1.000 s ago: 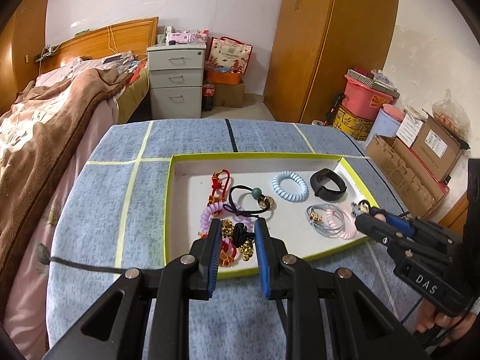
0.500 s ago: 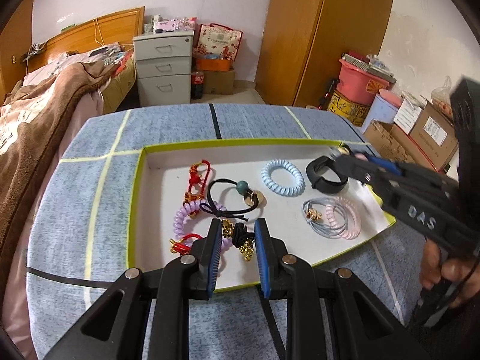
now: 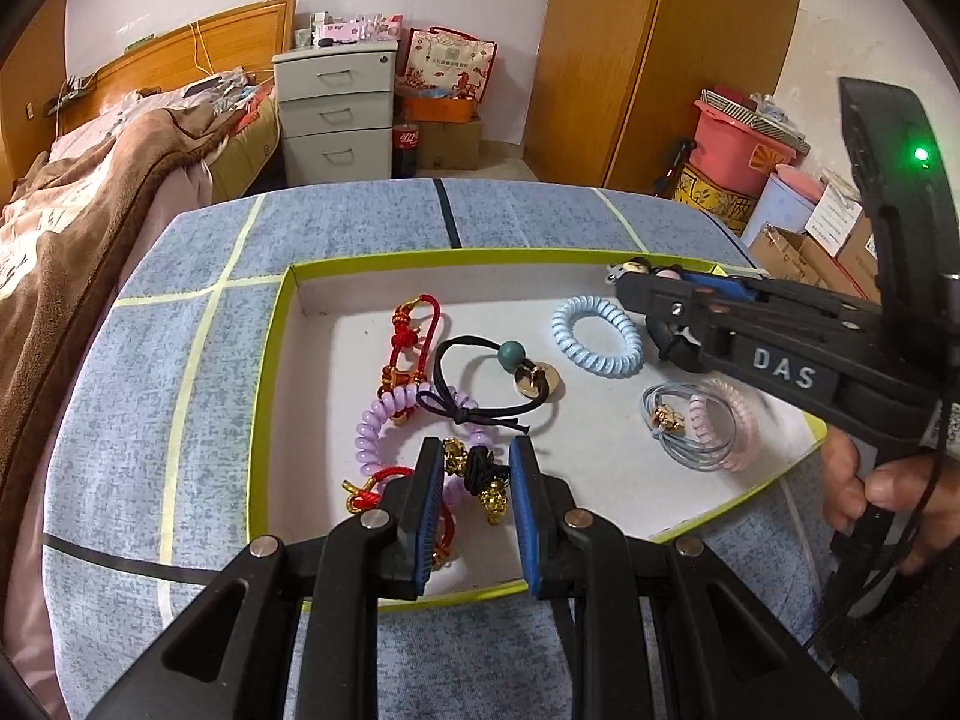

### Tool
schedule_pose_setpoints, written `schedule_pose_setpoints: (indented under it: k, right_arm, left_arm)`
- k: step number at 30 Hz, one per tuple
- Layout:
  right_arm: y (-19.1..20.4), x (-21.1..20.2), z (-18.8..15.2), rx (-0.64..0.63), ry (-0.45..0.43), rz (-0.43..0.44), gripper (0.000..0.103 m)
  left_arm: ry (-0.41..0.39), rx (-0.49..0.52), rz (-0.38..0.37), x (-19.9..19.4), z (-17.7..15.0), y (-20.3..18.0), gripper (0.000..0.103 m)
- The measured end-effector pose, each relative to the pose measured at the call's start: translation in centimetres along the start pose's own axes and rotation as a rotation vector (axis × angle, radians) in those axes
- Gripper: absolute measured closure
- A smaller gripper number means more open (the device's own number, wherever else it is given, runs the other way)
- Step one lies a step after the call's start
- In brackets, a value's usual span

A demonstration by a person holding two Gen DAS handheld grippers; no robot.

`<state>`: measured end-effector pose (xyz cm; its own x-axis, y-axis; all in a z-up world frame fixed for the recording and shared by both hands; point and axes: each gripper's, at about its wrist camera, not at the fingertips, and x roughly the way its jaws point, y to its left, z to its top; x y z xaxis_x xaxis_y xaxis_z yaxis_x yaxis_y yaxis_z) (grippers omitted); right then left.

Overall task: Organize jewelry
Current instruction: 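Carry the gold charm and bear-head tie over the yellow box, then open both tools to release the gold charm and bear-head tie in the box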

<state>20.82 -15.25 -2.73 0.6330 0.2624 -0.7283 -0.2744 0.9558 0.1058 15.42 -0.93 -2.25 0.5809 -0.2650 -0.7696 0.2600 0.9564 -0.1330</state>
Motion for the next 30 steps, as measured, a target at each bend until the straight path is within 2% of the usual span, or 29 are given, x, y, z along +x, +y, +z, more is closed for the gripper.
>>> schedule_pose_setpoints:
  k: [11, 15, 20, 21, 24, 30]
  right_arm:
    - [0.2, 1.1, 0.0, -0.032, 0.016, -0.011, 0.079]
    - [0.3, 1.2, 0.0, -0.032, 0.015, -0.023, 0.079]
    - [0.2, 1.4, -0.1, -0.026, 0.013, -0.031, 0.078]
    - [0.2, 1.4, -0.1, -0.026, 0.013, -0.030, 0.077]
    - [0.3, 1.3, -0.1, -0.033, 0.008, -0.036, 0.066]
    - [0.2, 1.1, -0.2, -0.031, 0.003, -0.038, 0.065]
  left_arm:
    - [0.015, -0.011, -0.001, 0.6, -0.2, 0.1, 0.079]
    - [0.015, -0.010, 0.001, 0.7, -0.3, 0.1, 0.073]
    - [0.015, -0.009, 0.002, 0.8, -0.3, 0.0, 0.072]
    - [0.016, -0.009, 0.002, 0.7, -0.3, -0.1, 0.072]
    - [0.014, -0.006, -0.001, 0.7, -0.2, -0.1, 0.066]
    - [0.014, -0.006, 0.003, 0.8, -0.2, -0.2, 0.065]
